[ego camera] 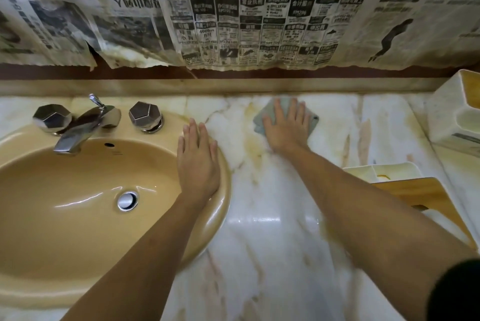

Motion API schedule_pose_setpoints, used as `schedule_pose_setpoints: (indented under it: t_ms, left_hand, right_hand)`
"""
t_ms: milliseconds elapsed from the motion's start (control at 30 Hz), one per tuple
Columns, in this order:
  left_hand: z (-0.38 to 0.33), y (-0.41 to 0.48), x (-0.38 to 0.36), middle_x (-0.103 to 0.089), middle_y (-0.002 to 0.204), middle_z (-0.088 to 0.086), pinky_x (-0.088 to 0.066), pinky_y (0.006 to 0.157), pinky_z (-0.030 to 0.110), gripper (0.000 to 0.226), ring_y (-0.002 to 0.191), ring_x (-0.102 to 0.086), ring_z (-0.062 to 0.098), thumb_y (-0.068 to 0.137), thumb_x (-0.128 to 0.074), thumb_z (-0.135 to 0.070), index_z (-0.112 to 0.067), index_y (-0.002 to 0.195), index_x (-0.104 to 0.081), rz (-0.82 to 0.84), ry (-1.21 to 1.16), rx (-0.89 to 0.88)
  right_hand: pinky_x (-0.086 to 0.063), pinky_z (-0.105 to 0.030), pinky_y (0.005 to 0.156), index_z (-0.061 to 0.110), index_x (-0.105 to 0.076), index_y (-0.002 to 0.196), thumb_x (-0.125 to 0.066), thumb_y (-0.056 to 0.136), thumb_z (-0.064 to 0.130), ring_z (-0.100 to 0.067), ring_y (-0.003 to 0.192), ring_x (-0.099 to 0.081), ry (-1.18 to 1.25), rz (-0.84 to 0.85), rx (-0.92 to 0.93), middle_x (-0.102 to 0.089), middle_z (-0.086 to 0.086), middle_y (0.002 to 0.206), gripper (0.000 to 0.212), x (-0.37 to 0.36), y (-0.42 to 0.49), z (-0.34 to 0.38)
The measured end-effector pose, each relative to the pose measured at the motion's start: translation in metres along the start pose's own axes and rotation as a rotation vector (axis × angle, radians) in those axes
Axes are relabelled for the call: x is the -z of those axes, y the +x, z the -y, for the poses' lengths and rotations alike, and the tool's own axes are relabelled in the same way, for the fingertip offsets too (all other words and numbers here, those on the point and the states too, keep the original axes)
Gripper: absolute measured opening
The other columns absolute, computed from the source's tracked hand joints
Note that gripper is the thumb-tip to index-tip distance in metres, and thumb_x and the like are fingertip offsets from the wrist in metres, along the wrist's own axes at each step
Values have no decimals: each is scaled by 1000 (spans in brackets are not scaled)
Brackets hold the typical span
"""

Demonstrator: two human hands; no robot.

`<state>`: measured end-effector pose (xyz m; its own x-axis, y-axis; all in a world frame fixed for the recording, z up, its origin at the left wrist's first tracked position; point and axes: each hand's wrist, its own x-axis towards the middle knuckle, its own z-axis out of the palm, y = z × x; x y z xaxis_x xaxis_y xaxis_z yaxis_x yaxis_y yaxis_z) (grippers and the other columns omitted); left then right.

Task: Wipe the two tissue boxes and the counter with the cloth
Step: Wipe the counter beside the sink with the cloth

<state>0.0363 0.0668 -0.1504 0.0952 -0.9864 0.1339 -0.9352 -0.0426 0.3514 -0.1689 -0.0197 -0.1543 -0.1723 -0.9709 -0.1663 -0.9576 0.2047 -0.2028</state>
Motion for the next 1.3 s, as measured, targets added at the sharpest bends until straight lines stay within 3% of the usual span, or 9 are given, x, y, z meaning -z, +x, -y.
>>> schedule_pose_setpoints:
  t_ms: [133, 367, 533, 667, 800, 967, 1133, 1300]
  left_hand:
    - [1, 1, -3, -14, 165, 14, -8, 124, 39, 53, 153, -10, 28, 107, -26, -27, -4, 155, -25, -11, -2, 1]
    - [0, 1, -2, -15, 164, 16, -9, 124, 39, 52, 153, -12, 29, 107, -27, -26, -4, 154, -26, -6, 9, 7]
    - [-1, 1, 2, -13, 165, 15, -7, 124, 39, 53, 153, -11, 29, 107, -26, -27, -5, 155, -25, 20, 26, 8]
    - [-3, 0, 5, -13, 165, 14, -8, 124, 39, 53, 153, -11, 29, 107, -25, -28, -5, 155, -24, 37, 31, 7]
    - [-2, 0, 5, -13, 165, 12, -7, 124, 39, 53, 153, -10, 28, 107, -26, -27, -6, 155, -24, 37, 15, 11]
    - [1, 2, -1, -14, 165, 13, -8, 124, 39, 53, 153, -10, 28, 107, -26, -28, -7, 155, -24, 22, 9, 9]
    - [3, 3, 1, -7, 166, 13, -4, 124, 39, 56, 153, -5, 28, 107, -23, -31, -6, 157, -16, 92, 28, -3]
    - [6, 0, 16, 6, 165, 17, 4, 124, 42, 63, 153, 7, 31, 107, -26, -34, -2, 157, -5, 292, -53, -37]
  right_hand:
    - [11, -46, 122, 40, 0, 157, -8, 99, 63, -31, 153, 10, -50, 47, 178, 2, -10, 167, 63, -3, 20, 14]
    - [7, -46, 123, 41, -4, 157, -14, 102, 55, -26, 154, 8, -88, 55, 487, 5, -1, 168, 58, -11, -26, 12]
    - [4, -49, 123, 43, -6, 157, -15, 102, 53, -27, 154, 4, -92, 31, 533, 0, 2, 168, 57, -24, -108, 6]
    - [6, -55, 121, 48, 1, 155, -12, 100, 57, -27, 153, 12, -110, 42, 506, 8, 6, 167, 57, -31, -161, -22]
    - [11, -56, 120, 51, 12, 151, -4, 97, 61, -27, 151, 22, -96, 56, 363, 22, 8, 164, 58, -28, -168, -31]
    - [12, -56, 119, 49, 18, 150, 1, 95, 61, -29, 152, 19, -98, 47, 312, 21, 5, 165, 59, -28, -157, -24]
    - [15, -57, 118, 50, 19, 149, -3, 97, 60, -29, 151, 22, -118, 98, 381, 24, 5, 164, 58, -24, -158, -29]
    - [13, -58, 118, 49, 14, 152, -13, 102, 57, -31, 150, 24, -153, 140, 522, 24, 5, 164, 58, -19, -183, -46]
